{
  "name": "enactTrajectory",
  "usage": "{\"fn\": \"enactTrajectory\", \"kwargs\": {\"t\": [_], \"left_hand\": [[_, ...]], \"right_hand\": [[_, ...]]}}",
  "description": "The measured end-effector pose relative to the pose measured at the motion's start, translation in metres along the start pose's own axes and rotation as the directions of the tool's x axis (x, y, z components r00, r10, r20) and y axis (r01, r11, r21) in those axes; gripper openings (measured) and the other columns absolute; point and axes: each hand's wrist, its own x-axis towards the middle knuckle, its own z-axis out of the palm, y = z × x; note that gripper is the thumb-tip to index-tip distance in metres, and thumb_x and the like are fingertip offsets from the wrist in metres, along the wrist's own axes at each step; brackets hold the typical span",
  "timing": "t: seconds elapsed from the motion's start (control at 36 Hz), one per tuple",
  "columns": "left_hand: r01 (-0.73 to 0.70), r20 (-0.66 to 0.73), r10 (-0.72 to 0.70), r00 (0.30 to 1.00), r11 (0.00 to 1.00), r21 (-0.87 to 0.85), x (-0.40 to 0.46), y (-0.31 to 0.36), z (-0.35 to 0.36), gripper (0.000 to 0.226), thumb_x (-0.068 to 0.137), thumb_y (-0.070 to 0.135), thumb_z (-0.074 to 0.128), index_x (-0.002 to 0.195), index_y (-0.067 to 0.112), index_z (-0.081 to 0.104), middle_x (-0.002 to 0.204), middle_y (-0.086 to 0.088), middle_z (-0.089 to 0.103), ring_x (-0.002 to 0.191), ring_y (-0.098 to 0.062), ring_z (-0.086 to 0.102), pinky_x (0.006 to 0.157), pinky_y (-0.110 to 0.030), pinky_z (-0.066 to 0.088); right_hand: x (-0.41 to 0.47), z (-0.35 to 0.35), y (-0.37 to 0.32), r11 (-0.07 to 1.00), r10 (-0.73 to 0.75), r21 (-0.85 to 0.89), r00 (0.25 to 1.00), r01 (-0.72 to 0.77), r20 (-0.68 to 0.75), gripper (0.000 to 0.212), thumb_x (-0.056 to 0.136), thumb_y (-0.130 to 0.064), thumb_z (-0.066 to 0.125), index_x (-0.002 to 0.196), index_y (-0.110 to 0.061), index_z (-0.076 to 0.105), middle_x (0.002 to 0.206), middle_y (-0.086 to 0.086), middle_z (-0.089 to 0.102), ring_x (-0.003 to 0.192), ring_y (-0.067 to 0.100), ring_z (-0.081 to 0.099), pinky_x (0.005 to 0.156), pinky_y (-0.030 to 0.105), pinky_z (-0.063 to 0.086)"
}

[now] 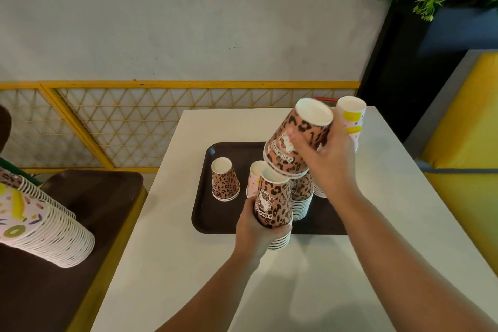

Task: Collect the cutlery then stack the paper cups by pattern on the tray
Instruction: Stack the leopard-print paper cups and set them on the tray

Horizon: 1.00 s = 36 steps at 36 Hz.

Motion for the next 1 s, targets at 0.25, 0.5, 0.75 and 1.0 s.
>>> {"fn": "enactTrajectory", "kwargs": {"t": [0.25,0.5,0.75,1.0], "left_hand": [[0.030,0.023,-0.030,0.999,1.000,-0.004,-0.002,0.007,-0.002,0.084,0.057,0.010,0.088,0.127,0.024,0.044,0.119,0.006,0.058,0.112,-0.013,0.054,0.096,-0.030,0.048],[0.045,0.028,-0.044,0.999,0.998,-0.045,-0.001,0.011,-0.002,0.085,0.056,0.009,0.088,0.127,0.027,0.046,0.118,0.008,0.060,0.113,-0.013,0.055,0.101,-0.037,0.047],[0.005,-0.002,-0.005,1.000,1.000,-0.024,0.000,0.012,-0.001,0.084,0.055,0.013,0.089,0.126,0.026,0.046,0.117,0.008,0.060,0.111,-0.012,0.056,0.097,-0.034,0.049],[-0.069,-0.002,0.069,0.998,0.997,-0.026,0.001,0.016,0.000,0.077,0.059,0.014,0.088,0.124,0.027,0.049,0.112,0.016,0.062,0.104,-0.001,0.058,0.081,-0.015,0.048]], "right_hand": [[0.016,-0.005,0.015,0.996,-0.034,-0.080,0.992,0.025,-0.117,0.057,0.078,-0.035,0.071,0.125,-0.013,0.046,0.113,-0.006,0.056,0.105,0.003,0.052,0.083,0.008,0.044],[0.000,0.008,0.045,0.992,0.084,-0.101,0.996,-0.080,0.032,0.064,0.075,-0.031,0.074,0.130,-0.017,0.042,0.118,-0.008,0.051,0.110,0.005,0.046,0.079,-0.004,0.033],[-0.031,0.011,0.030,0.995,-0.044,-0.092,0.998,0.048,0.052,0.063,0.075,-0.046,0.066,0.128,-0.021,0.044,0.124,-0.015,0.050,0.112,-0.007,0.046,0.089,-0.001,0.032],[-0.056,0.024,0.032,0.983,0.147,-0.152,0.931,-0.101,0.333,0.075,0.070,-0.041,0.075,0.133,-0.028,0.036,0.123,-0.015,0.046,0.114,-0.002,0.040,0.095,0.019,0.034]]}}
